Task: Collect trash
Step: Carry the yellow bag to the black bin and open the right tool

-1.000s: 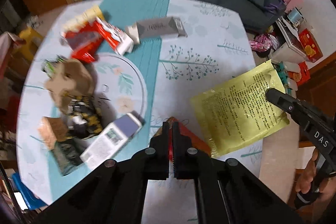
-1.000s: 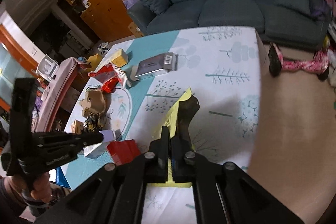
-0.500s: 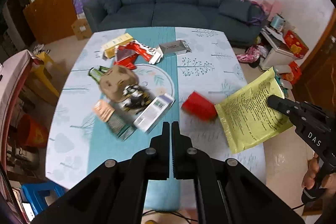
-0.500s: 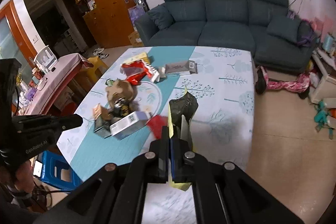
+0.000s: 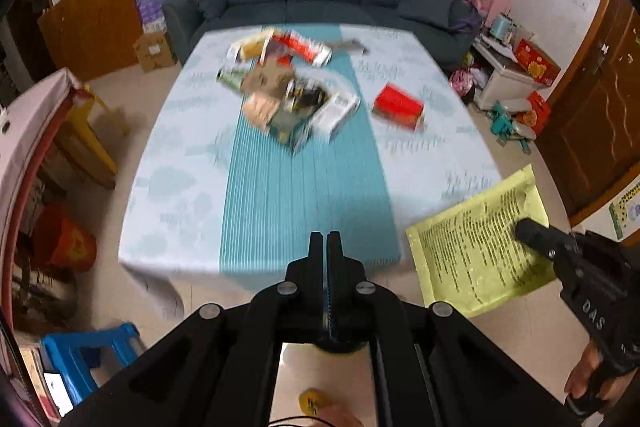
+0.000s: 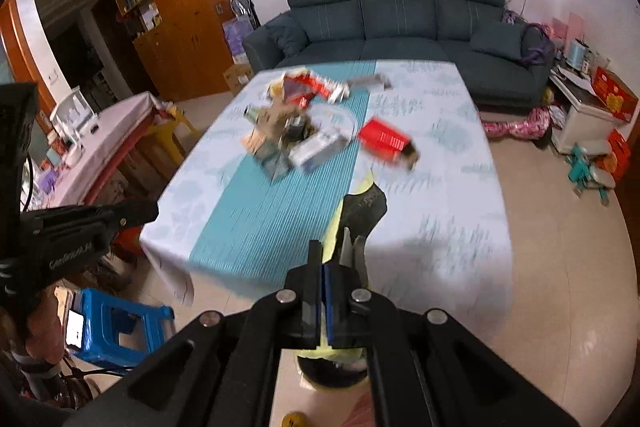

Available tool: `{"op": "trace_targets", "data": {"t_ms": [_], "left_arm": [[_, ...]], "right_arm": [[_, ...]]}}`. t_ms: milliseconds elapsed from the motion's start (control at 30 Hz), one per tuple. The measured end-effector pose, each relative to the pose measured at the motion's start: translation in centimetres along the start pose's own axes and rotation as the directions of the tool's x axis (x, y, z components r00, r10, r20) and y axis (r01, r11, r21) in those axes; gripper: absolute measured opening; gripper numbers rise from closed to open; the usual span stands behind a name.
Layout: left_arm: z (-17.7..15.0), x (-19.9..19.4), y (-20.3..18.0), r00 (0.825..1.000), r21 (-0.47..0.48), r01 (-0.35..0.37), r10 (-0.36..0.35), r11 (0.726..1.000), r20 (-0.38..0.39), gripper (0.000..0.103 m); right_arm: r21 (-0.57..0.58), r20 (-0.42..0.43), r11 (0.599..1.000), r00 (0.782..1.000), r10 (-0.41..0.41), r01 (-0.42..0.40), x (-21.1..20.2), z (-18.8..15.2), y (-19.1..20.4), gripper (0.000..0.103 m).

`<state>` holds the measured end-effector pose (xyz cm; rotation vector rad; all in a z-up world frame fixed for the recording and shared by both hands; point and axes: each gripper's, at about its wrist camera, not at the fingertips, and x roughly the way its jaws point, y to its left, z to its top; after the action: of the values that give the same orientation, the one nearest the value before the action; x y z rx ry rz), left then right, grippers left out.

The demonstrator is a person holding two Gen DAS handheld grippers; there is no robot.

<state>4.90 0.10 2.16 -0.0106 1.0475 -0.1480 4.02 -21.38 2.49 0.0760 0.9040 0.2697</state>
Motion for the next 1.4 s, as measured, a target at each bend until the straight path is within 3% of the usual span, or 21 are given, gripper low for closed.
{"op": "trace_targets", "data": {"t_ms": [267,500,700,900,1100,1233,1300,1333,1367,1400], "left_arm": [[-6.8,4.4,2.5,0.992,-0.134,0.032,-0.048,0.991,-0.114,0.000],[-12.5,13.5,2.2,0.980,-0.244,0.076,-0.118,0.967,-0.162,0.000],[-16.2,22.1,0.8,0.969,-0.274,0.020,-0.086,0.962,-0.233,0.000],[-15.8,23.9,-1.3,0.980,-0.197,0.006,-0.044,0.980,-0.193,0.000],[-14.8,24.0,-1.6,0.985,-0.170,-0.008,-0.022,0.985,-0.172,0.000],[-14.3,23.5,-1.5,0.987,-0.166,-0.003,-0.024,0.986,-0.161,0.010],[-14.0,23.3,-1.4,0.987,-0.171,-0.004,-0.024,0.985,-0.160,0.022],[-13.9,23.2,-1.5,0.987,-0.178,-0.005,-0.024,0.984,-0.160,0.034],[-13.8,23.1,-1.2,0.987,-0.184,-0.006,-0.024,0.983,-0.160,0.046],[-13.8,22.9,-1.1,0.987,-0.193,-0.008,-0.023,0.981,-0.157,0.050]], "right_arm": [[0.024,-0.142,0.999,0.990,-0.025,0.028,2.6,-6.9,2.0,0.001],[0.040,-0.221,0.997,0.974,-0.048,0.059,9.2,-13.2,0.3,0.001],[0.105,-0.283,0.991,0.958,-0.056,0.089,16.7,-18.9,-2.6,0.001],[0.172,-0.290,0.982,0.957,-0.024,0.077,21.3,-21.2,-4.3,0.001],[0.211,-0.291,0.976,0.957,0.008,0.056,24.2,-21.5,-4.8,0.001],[0.246,-0.302,0.969,0.951,0.065,0.012,25.3,-21.1,-5.0,0.002],[0.261,-0.335,0.965,0.938,0.084,0.007,26.1,-21.2,-5.1,0.005],[0.269,-0.363,0.963,0.927,0.094,0.008,26.7,-21.2,-5.1,0.008],[0.277,-0.380,0.961,0.919,0.108,0.001,27.0,-21.4,-5.1,0.021],[0.284,-0.389,0.959,0.914,0.119,-0.004,27.2,-21.5,-5.1,0.042]]}}
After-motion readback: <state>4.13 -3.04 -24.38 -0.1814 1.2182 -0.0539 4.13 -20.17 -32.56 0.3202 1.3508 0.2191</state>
